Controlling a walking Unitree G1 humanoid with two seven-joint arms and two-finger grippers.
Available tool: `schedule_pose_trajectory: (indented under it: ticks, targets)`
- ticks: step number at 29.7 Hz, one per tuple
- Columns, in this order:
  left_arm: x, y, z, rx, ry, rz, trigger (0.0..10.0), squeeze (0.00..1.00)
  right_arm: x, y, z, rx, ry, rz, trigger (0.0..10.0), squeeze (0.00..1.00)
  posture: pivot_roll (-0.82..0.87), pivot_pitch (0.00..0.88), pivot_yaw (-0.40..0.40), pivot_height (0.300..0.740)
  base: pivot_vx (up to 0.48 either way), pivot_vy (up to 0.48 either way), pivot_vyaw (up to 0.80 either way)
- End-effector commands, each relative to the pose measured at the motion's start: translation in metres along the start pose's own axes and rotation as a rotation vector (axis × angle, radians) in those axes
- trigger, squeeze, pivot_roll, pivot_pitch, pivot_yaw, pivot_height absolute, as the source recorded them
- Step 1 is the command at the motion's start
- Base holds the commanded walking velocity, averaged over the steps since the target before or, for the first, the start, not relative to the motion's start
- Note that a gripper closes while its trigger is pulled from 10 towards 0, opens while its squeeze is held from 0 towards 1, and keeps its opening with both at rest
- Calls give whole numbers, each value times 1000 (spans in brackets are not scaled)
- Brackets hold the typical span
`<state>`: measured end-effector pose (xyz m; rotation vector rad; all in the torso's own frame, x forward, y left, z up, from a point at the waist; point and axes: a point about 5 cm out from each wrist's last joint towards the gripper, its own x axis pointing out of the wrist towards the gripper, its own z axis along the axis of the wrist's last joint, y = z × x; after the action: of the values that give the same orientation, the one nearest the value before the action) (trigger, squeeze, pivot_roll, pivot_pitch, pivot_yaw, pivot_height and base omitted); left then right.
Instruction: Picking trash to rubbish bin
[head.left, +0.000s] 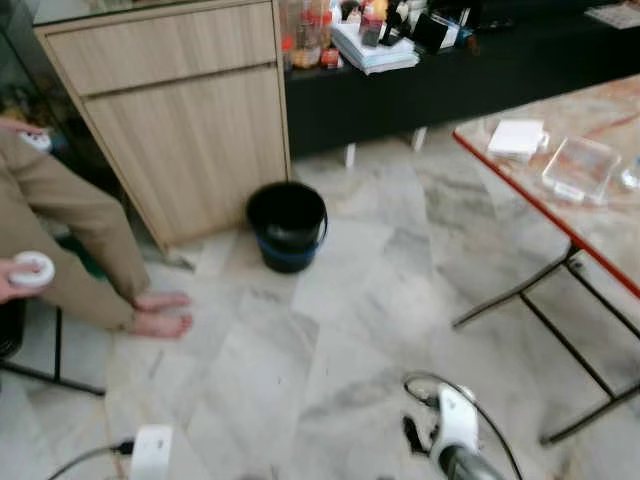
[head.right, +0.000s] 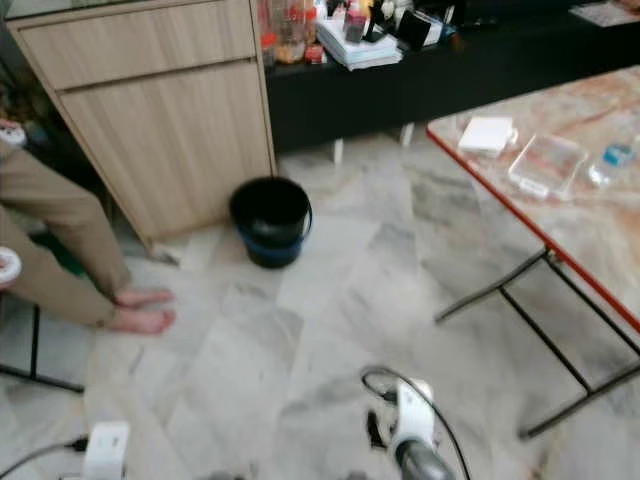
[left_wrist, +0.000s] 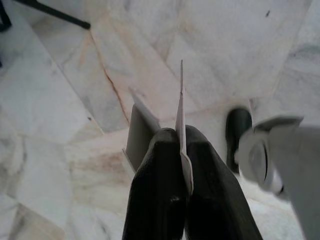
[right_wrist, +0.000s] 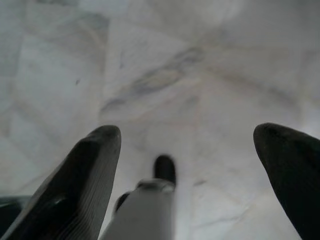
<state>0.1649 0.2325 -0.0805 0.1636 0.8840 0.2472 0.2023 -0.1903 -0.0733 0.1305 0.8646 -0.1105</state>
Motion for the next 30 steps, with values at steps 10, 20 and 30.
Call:
schedule_pose_trajectory:
  ticks: [10, 20, 30]
  targets:
    - [-2, 8, -10, 22, 33, 9, 10000, 0, -1, 10, -9, -10, 18, 19, 10000, 0, 99, 184, -24, 740, 279, 0, 151]
    - [-1, 6, -7, 31, 26, 1, 10000, 0, -2, 9, -14, -25, 33, 20, 10000, 0, 107, 177, -22, 740, 290, 0, 221]
    - [-1, 5, -5, 29, 21, -1, 10000, 0, -2, 14, -14, -67, 40, 30, 10000, 0, 109, 200, -25, 740, 304, 0, 144]
